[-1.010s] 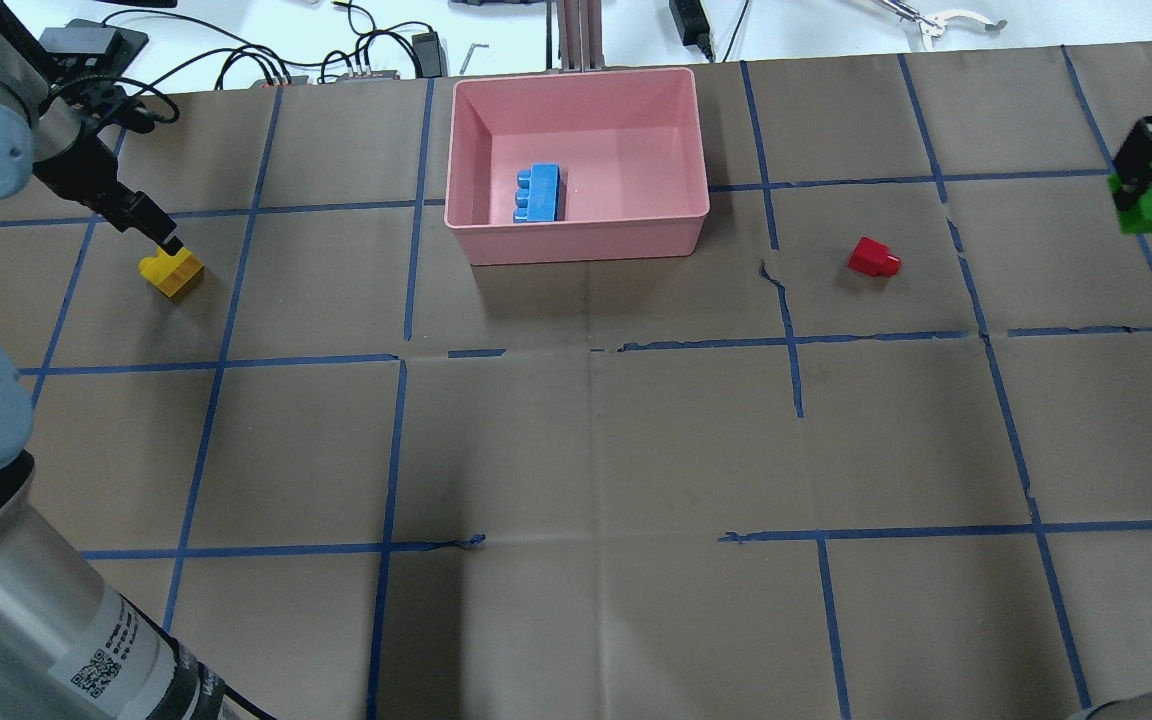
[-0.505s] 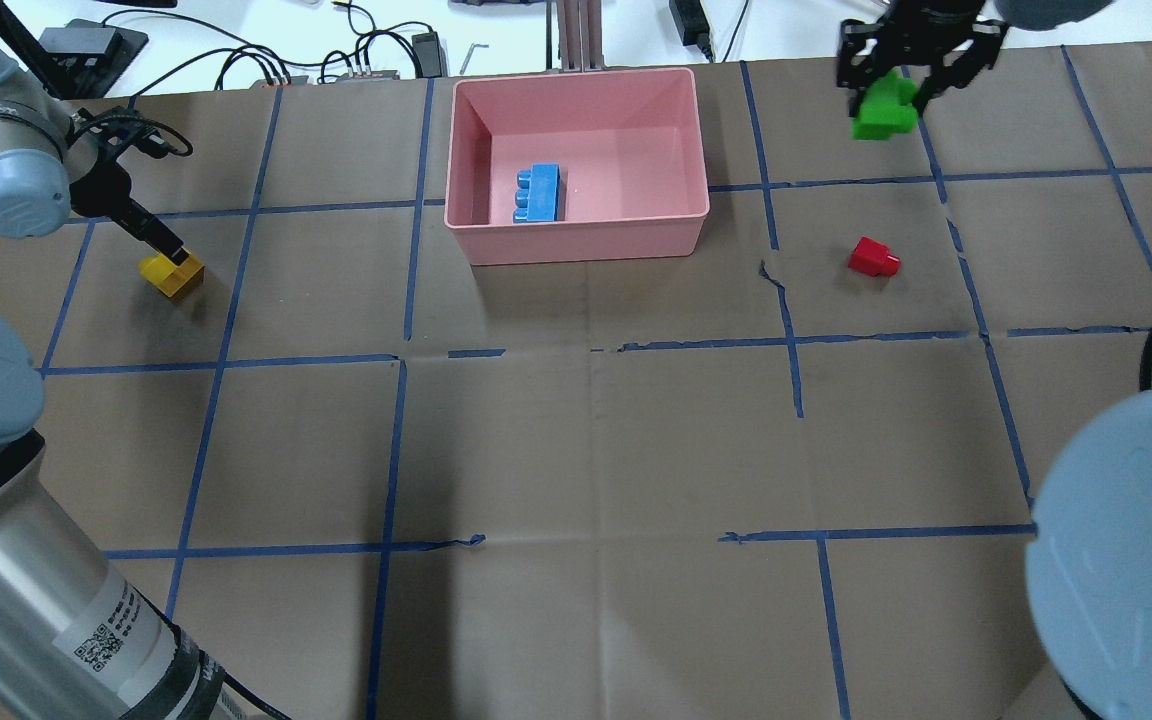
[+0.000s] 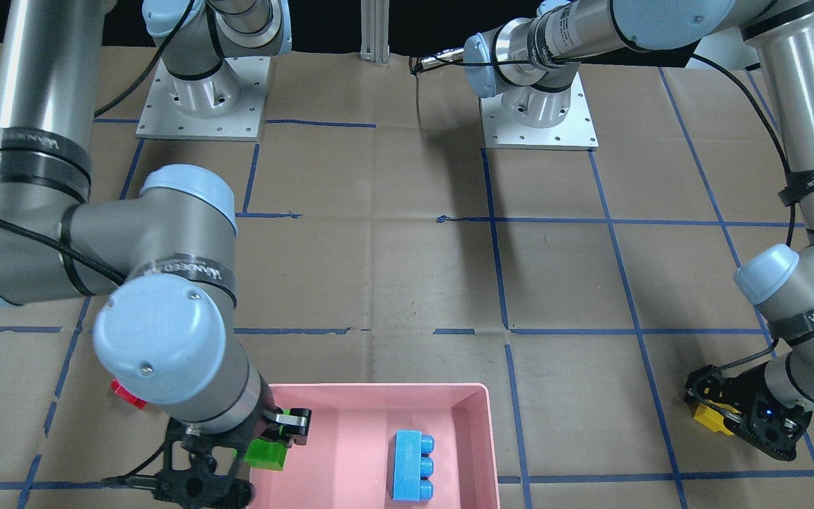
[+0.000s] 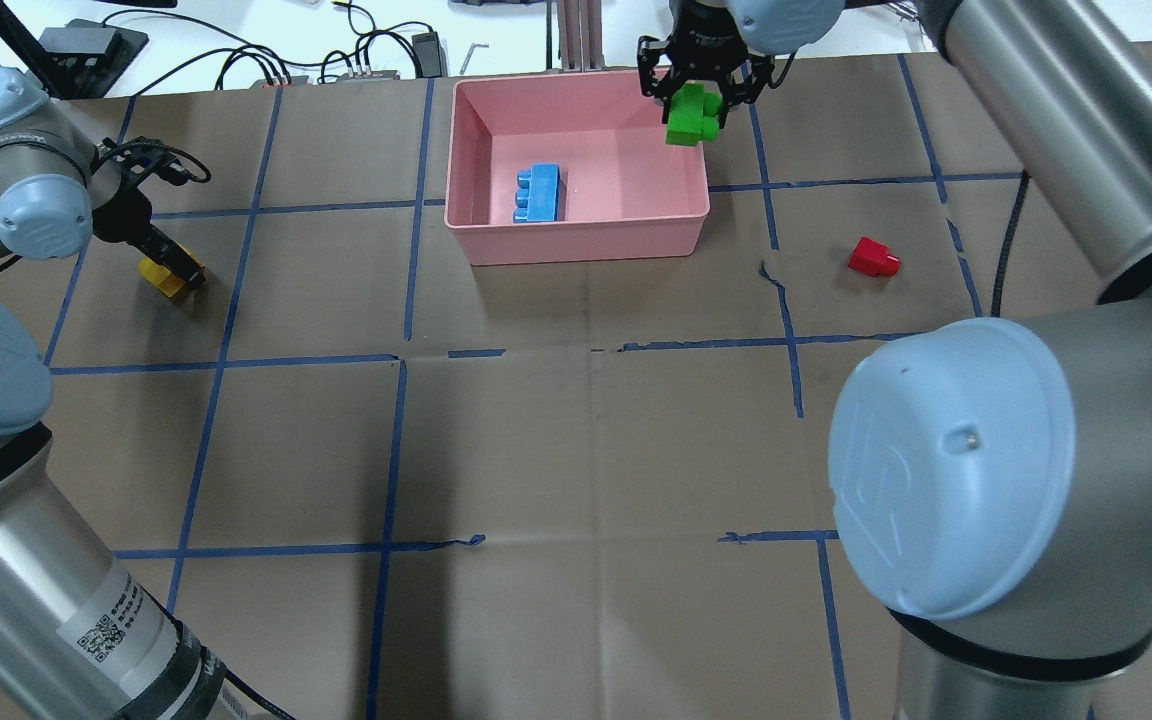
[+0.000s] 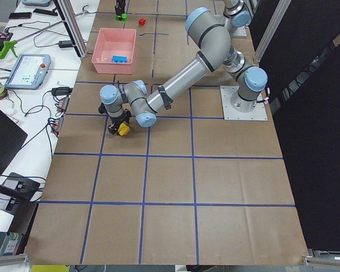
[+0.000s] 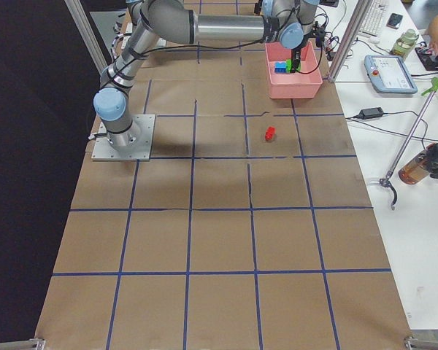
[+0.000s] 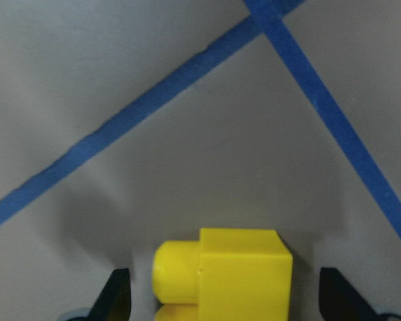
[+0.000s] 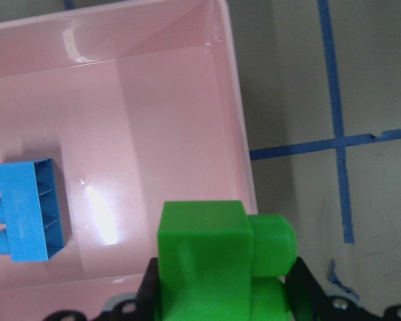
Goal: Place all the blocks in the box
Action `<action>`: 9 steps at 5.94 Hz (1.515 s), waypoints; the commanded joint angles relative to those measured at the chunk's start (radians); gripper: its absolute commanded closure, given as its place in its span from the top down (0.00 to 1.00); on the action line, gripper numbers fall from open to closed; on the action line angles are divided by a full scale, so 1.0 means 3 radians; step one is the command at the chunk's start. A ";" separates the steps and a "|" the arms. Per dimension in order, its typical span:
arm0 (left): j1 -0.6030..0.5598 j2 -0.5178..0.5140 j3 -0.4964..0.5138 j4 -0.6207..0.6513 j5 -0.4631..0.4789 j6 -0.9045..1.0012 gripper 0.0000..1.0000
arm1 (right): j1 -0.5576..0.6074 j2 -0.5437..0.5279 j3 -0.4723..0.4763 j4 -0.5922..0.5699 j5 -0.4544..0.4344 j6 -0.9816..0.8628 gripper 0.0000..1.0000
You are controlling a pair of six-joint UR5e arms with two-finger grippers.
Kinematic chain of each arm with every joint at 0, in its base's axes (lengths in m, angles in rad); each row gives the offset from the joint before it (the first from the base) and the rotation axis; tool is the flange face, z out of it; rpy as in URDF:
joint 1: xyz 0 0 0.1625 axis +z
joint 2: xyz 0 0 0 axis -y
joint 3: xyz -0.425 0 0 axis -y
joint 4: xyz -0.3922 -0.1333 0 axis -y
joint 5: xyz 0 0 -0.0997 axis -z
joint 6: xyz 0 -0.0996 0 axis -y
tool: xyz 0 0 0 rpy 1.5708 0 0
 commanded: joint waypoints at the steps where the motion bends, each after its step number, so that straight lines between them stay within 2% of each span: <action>1: 0.0000 0.0037 0.0016 -0.0018 0.0009 -0.0001 0.26 | 0.0083 0.0205 -0.0015 -0.0049 0.0119 0.0044 0.92; 2: 0.0000 0.0089 0.0016 -0.0033 0.0039 -0.0016 0.08 | 0.0078 0.0179 -0.0025 -0.0049 0.0115 0.0100 1.00; 3: 0.0000 0.0155 0.0011 -0.0048 0.0055 -0.0057 0.00 | 0.0078 0.0113 -0.0040 -0.0049 0.0115 0.0100 1.00; 4: -0.0056 0.0302 0.0011 -0.0216 0.0050 -0.0325 0.00 | 0.0022 -0.0044 -0.0041 0.0027 0.0094 0.0085 1.00; 5: -0.0233 0.0491 0.0016 -0.0384 0.0035 -0.0601 0.00 | -0.0090 -0.0228 -0.0020 0.0261 0.0069 -0.0052 1.00; 6: -0.0564 0.0630 0.0132 -0.0462 0.0055 -0.1181 0.01 | -0.0298 -0.0336 0.0026 0.0293 0.0069 -0.0317 1.00; 7: -0.0892 0.0651 0.0376 -0.0761 0.0030 -0.1891 0.01 | -0.0533 -0.0368 0.0097 0.0365 0.0054 -0.0729 1.00; 8: -0.1310 0.0565 0.0576 -0.0810 -0.0006 -0.2748 0.01 | -0.0784 -0.0505 0.0341 0.0370 0.0048 -0.1042 1.00; 9: -0.1648 0.0398 0.0806 -0.0775 -0.0011 -0.3430 0.01 | -0.0948 -0.0764 0.0793 0.0305 0.0058 -0.1222 1.00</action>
